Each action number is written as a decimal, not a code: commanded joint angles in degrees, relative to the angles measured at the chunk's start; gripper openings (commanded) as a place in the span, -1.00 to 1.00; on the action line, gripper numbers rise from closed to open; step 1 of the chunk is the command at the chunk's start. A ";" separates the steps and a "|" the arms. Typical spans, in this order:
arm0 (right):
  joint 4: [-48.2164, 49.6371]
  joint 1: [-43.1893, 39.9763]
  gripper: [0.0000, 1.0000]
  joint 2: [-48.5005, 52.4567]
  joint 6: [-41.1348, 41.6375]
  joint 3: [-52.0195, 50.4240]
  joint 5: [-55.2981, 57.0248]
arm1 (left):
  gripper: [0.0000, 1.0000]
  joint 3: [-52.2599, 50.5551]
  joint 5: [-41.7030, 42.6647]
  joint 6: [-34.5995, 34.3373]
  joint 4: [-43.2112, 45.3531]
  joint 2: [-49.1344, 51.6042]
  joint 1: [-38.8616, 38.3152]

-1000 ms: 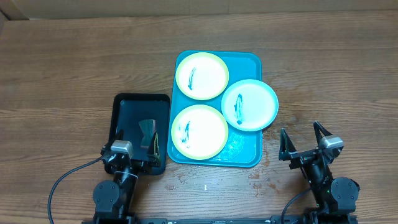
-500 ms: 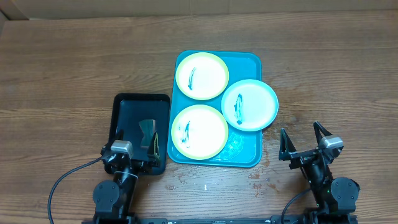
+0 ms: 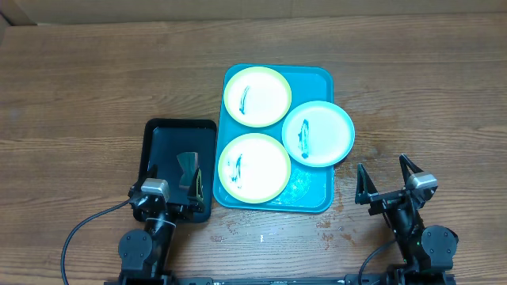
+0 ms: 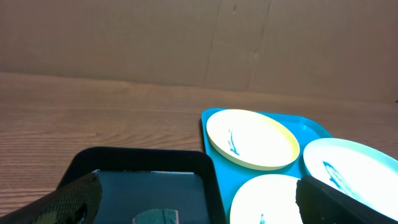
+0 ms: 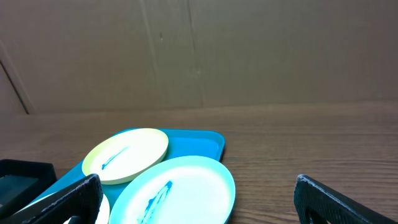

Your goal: Clean dirty plates on tray and stack at the side

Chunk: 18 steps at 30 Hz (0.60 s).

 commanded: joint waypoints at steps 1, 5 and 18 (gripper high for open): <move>0.31 -0.24 0.99 -0.48 0.20 -0.61 0.13 | 0.99 -0.20 -0.09 -0.70 -0.07 -0.35 0.42; 0.52 -0.22 0.99 -0.48 0.22 -0.61 -0.48 | 0.99 -0.20 -0.42 -1.27 2.05 -0.35 0.39; 0.61 -0.24 0.99 1.49 0.20 14.38 -11.65 | 0.99 3.30 7.37 -5.07 15.96 -0.26 0.35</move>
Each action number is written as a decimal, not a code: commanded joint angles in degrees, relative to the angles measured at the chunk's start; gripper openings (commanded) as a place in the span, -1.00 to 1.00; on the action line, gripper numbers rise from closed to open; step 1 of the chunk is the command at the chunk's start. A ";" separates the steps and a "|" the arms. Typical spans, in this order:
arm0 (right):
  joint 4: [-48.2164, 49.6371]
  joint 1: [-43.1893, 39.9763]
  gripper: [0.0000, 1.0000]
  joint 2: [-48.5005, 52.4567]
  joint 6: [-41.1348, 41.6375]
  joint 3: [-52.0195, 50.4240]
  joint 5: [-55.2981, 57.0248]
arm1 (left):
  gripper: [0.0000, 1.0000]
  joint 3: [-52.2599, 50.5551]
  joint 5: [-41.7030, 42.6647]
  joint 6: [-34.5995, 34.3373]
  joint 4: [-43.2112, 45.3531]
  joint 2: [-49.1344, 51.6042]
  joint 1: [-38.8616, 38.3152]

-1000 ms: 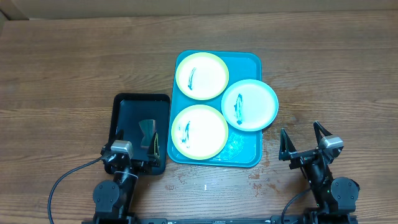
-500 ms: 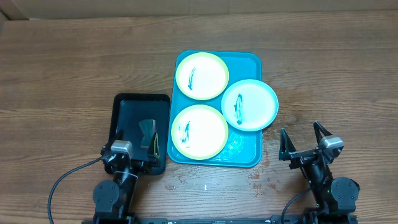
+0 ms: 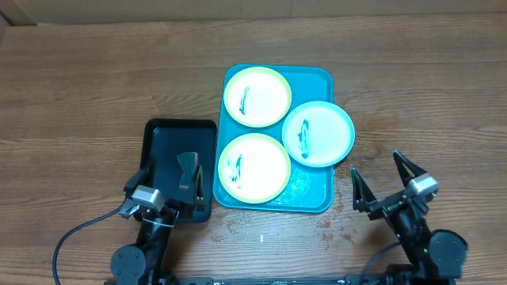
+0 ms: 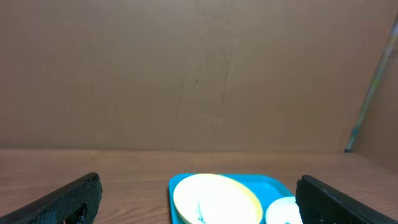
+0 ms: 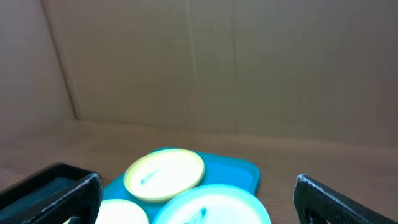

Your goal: Clean dirty plates on tray and stack at the side

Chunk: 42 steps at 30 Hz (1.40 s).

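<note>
A blue tray (image 3: pixel 313 192) holds three plates with dark smears: a yellow-rimmed one (image 3: pixel 257 96) at the back, another yellow-rimmed one (image 3: pixel 254 167) at the front, and a pale blue one (image 3: pixel 318 133) overhanging the right edge. A dark sponge (image 3: pixel 187 171) lies in a black tray (image 3: pixel 158 134). My left gripper (image 3: pixel 162 187) stands open over the black tray's near end. My right gripper (image 3: pixel 383 183) stands open right of the blue tray, near the table's front. Both hold nothing. The left wrist view shows the back plate (image 4: pixel 216 200); the right wrist view shows the back plate (image 5: pixel 164 175) and the blue plate (image 5: pixel 214 205).
A brown cardboard wall (image 4: pixel 199 74) closes off the back of the wooden table (image 3: pixel 412 79). The black tray stands directly left of the blue tray, almost touching it. A cable (image 3: pixel 79 237) runs from the left arm along the table's front.
Both wrists have tilted upward: their cameras now show more of the wall and less of the trays. In the overhead view both grippers sit slightly nearer the front. Plates and sponge are unmoved.
</note>
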 commanded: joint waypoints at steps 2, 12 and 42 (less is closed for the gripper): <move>-5.62 -0.24 1.00 4.55 0.17 15.89 -2.16 | 1.00 6.47 1.40 -1.51 -2.78 0.63 0.35; -51.36 -0.22 0.99 41.79 0.17 61.77 -2.43 | 0.99 43.36 5.31 2.58 -40.65 27.34 0.35; -51.76 27.78 0.99 76.02 22.53 52.19 5.05 | 0.06 58.97 -8.72 -3.10 -67.63 88.74 0.28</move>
